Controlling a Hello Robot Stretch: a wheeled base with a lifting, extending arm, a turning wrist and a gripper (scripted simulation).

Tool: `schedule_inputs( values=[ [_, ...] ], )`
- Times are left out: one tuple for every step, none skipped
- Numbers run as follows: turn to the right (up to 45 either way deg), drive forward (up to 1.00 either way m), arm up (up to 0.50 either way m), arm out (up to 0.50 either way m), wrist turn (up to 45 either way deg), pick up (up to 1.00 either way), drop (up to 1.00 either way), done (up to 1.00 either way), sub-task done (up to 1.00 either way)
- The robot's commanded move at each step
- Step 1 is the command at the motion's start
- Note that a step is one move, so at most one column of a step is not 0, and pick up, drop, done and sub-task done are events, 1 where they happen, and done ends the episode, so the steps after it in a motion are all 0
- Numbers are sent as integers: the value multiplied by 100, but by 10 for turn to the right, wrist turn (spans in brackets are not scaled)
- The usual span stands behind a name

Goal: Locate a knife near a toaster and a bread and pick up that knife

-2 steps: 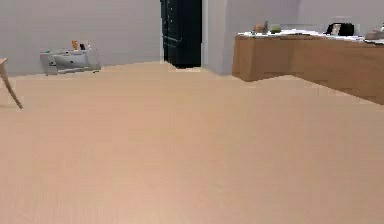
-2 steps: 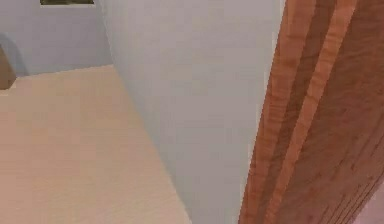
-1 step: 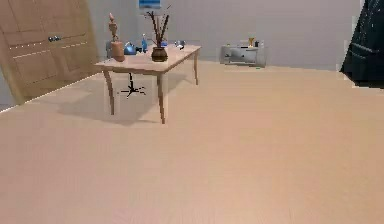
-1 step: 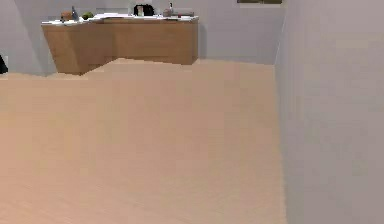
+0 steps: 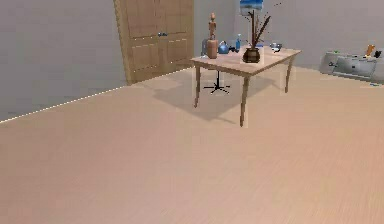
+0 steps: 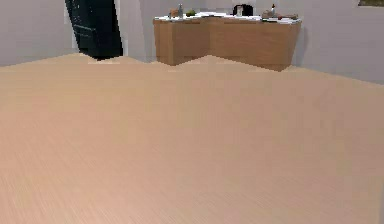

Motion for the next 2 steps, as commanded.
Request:
schedule_inputs(
  values=[
    [0,10,0,0,0,0,0,0,0],
    [450,0,0,0,0,0,0,0,0]
  ],
)
